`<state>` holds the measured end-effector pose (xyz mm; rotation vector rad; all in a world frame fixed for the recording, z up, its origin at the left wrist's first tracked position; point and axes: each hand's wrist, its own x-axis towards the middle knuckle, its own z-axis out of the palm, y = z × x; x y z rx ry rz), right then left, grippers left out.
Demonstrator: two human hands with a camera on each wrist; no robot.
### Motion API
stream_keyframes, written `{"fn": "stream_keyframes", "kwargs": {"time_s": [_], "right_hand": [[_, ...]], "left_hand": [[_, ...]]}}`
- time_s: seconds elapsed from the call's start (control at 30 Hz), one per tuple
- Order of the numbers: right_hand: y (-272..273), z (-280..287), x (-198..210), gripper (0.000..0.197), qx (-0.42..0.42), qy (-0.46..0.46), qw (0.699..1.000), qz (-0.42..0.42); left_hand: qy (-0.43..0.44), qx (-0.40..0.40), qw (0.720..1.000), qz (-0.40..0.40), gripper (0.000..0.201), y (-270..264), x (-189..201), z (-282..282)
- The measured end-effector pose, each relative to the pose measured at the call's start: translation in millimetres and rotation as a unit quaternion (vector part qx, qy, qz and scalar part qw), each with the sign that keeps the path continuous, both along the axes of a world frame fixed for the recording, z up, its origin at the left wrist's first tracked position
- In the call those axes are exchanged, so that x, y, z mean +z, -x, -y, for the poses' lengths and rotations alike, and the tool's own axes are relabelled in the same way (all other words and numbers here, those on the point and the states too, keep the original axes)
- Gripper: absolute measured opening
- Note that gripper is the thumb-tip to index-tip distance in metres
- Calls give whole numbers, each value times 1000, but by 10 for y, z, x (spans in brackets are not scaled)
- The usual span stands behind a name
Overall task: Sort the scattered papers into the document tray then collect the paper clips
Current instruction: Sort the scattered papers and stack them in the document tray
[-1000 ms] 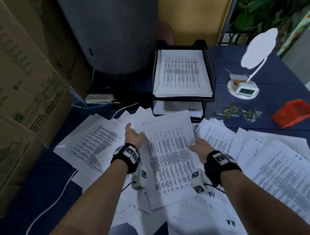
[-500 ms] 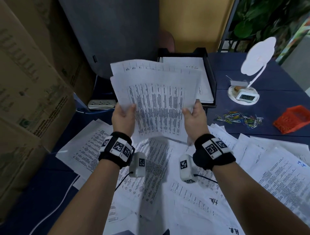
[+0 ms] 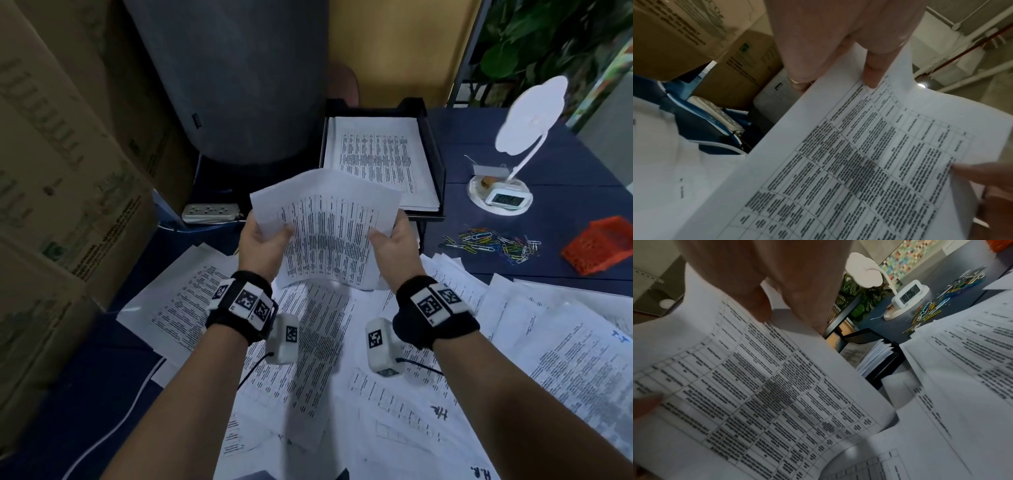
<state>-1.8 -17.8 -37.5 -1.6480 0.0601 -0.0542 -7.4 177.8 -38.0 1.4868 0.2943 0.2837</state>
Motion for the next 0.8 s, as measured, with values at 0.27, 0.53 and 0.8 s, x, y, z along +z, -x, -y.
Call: {"fn": "stream_keyframes", "kwargs": {"time_s": [0.27,0.53,0.8], "right_hand": [[-50,97,-227,25,17,40,997,-62],[110,185,-384,18,40,64,993,-96],[241,349,-896,25,115,200,944,-237]], "left_hand": [[-29,8,999,-21,25,-39,-94,-91],[-38,5,997,-63,21,-85,-123,-222],[-139,-6,949,-283,47,166,-866,-202]]}}
